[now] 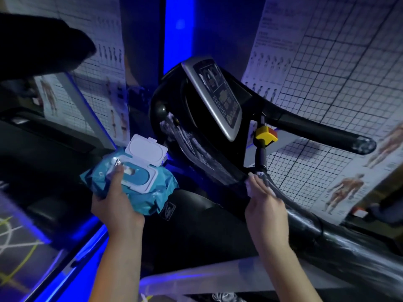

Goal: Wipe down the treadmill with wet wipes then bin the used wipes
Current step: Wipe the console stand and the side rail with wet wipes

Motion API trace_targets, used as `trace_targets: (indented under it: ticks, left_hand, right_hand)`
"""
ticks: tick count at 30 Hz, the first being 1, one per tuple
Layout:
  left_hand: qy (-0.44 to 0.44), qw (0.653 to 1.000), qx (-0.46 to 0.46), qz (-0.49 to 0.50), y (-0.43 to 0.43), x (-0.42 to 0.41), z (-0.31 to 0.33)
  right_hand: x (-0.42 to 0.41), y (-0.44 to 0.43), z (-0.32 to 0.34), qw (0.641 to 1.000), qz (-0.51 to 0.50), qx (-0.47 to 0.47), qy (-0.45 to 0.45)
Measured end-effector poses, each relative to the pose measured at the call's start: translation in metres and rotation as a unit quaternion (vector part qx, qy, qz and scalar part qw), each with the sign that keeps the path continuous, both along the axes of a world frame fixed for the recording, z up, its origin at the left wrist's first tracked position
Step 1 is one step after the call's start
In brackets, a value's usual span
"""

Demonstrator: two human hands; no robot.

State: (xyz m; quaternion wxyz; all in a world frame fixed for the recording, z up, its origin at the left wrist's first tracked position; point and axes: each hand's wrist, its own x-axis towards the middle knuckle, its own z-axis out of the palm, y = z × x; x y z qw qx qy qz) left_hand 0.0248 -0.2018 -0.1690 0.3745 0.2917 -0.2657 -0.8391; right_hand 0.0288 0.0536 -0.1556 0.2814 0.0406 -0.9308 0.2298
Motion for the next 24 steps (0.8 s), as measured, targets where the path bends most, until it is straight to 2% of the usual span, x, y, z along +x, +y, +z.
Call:
trace_targets:
  ticks: [3,6,8,13,16,19,24]
  left_hand:
    - [0.003,1.000,0.009,-0.001,-0.009,0.006,0.001]
    - [0.013,1.000,0.015,0.014,-0.023,0.013,0.004]
    - [0.012,0.999,0.016,0.028,-0.034,0.016,0.005]
    - [0.011,0.999,0.020,0.041,-0.051,0.024,0.007]
    - [0.007,0.999,0.018,0.037,-0.054,0.024,0.009]
    - [0.012,1.000,0.024,0.011,-0.052,0.023,0.009]
    - [0.007,1.000,0.021,-0.015,-0.049,0.019,0.014]
  right_hand:
    - [-0.027,-0.040,0.024,0.991,0.093,-0.075,0.059]
    - [-0.061,-0.077,0.059,0.963,0.171,-0.165,0.128]
    - [-0.086,-0.101,0.084,0.959,0.185,-0.164,0.136]
    - [-0.145,-0.152,0.126,0.951,0.286,-0.056,0.109]
    - [-0.166,-0.164,0.129,0.934,0.346,0.067,0.064]
    - [-0.166,-0.160,0.123,0.893,0.394,0.209,0.068]
    - [-0.163,-0.136,0.128,0.842,0.450,0.291,0.059]
